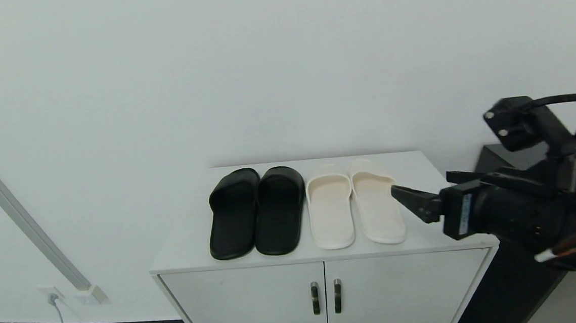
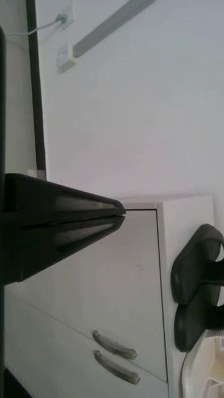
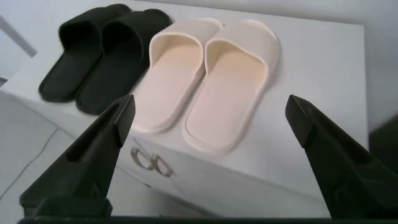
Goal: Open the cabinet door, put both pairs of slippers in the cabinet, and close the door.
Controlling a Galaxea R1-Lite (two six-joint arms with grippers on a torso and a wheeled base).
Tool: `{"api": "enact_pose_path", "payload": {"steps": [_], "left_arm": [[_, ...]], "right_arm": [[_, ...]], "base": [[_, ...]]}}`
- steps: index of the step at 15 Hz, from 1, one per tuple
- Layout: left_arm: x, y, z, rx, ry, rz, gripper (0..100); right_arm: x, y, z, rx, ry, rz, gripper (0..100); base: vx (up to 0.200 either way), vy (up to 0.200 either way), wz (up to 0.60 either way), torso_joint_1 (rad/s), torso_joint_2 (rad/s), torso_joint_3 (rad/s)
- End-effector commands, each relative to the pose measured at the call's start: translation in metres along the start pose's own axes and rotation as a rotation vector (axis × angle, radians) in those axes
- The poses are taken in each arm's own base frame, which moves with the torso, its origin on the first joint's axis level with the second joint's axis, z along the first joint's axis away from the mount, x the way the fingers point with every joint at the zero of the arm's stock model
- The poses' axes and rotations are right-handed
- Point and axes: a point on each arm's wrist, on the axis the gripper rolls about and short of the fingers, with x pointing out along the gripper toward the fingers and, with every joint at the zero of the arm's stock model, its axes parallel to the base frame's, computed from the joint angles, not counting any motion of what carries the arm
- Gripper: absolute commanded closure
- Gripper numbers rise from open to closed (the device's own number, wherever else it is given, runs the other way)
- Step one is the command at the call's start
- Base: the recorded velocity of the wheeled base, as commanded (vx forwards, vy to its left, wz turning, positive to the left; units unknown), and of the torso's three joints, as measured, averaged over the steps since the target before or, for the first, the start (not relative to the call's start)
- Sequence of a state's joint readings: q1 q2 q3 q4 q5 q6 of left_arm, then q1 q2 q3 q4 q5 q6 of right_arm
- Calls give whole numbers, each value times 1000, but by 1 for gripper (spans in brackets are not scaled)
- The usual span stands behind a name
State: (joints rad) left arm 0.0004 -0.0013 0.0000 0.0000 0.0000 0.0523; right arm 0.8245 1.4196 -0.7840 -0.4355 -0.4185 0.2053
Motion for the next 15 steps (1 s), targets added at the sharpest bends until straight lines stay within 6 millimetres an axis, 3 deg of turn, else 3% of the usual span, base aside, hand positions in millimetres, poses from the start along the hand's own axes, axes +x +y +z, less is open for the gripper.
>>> {"api": "enact_pose_path", "payload": {"steps": [1, 5, 7, 10, 15], "left_arm": [[0, 0, 0, 0, 1, 0, 100], [0, 0, 0, 0, 1, 0, 100], [0, 0, 0, 0, 1, 0, 100], [0, 0, 0, 0, 1, 0, 100], [0, 0, 0, 0, 1, 0, 100]], "right_arm": [[50, 34, -13, -35, 37, -59, 0], [95, 53, -31, -38, 16, -158, 0], [114, 49, -34, -20, 15, -214, 0], [128, 41, -38, -17, 26, -248, 0], [146, 48, -42, -9, 22, -244, 0]], "base": [[0, 0, 0, 0, 0, 0], [0, 0, 0, 0, 0, 0], [0, 0, 0, 0, 0, 0], [0, 0, 0, 0, 0, 0], [0, 0, 0, 0, 0, 0]]}}
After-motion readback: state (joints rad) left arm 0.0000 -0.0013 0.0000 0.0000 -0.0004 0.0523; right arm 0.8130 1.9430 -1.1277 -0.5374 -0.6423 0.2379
